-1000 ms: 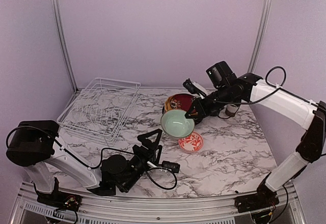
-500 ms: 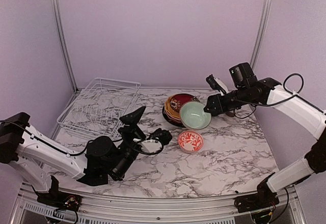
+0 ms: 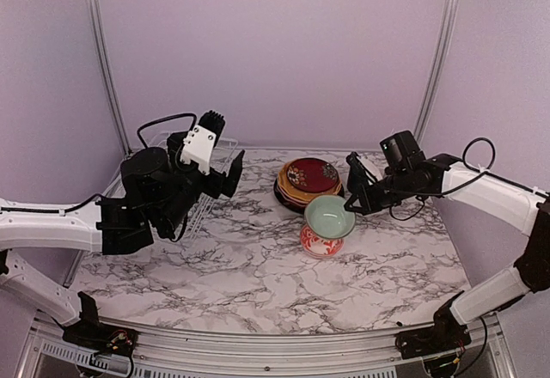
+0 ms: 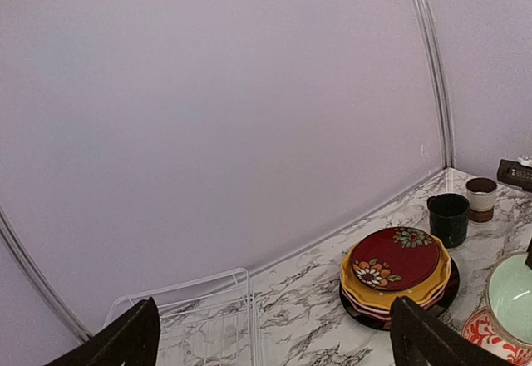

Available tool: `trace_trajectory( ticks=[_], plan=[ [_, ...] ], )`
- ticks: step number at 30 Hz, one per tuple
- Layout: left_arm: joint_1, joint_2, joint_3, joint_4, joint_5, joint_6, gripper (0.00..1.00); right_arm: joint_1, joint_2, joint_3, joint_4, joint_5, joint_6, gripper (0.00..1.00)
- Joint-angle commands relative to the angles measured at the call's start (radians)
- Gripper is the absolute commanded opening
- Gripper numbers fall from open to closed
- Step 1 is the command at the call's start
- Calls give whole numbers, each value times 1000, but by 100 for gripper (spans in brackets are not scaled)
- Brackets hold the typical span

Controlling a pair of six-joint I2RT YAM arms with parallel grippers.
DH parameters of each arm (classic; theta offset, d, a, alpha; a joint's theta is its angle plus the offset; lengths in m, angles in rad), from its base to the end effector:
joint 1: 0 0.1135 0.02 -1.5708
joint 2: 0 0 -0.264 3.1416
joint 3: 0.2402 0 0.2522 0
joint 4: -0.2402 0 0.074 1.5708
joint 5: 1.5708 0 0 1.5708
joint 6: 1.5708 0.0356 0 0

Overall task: Unload the mixed dishes from the dish rack
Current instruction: Place the bowl in the bowl.

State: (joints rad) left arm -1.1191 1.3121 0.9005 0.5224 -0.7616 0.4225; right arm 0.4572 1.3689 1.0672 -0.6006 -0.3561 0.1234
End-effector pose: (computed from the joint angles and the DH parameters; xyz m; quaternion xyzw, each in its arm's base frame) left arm 0.1531 -0.2593 0.3367 0.2327 0.6371 -0.0031 0.7349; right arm 0.2505 0.1371 0.2724 -0.2117 0.9072 0.2527 0.2615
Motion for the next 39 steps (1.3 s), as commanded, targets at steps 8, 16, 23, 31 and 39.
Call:
trace_trajectory(
  ticks=[8, 16, 23, 31, 39],
  plan=[
    [103, -83, -24, -193, 124, -328, 99, -5, 26, -41, 165, -21, 36, 0],
    [112, -97, -44, -193, 117, -336, 99, -4, 59, -84, 227, -26, 28, 0],
    [116, -101, -53, -188, 117, -345, 99, -5, 80, -123, 282, -29, 31, 0],
    [117, -106, -57, -189, 113, -343, 99, -5, 101, -130, 292, -31, 25, 1],
    [119, -111, -57, -193, 112, -338, 99, -5, 105, -122, 282, -30, 21, 27]
  ],
)
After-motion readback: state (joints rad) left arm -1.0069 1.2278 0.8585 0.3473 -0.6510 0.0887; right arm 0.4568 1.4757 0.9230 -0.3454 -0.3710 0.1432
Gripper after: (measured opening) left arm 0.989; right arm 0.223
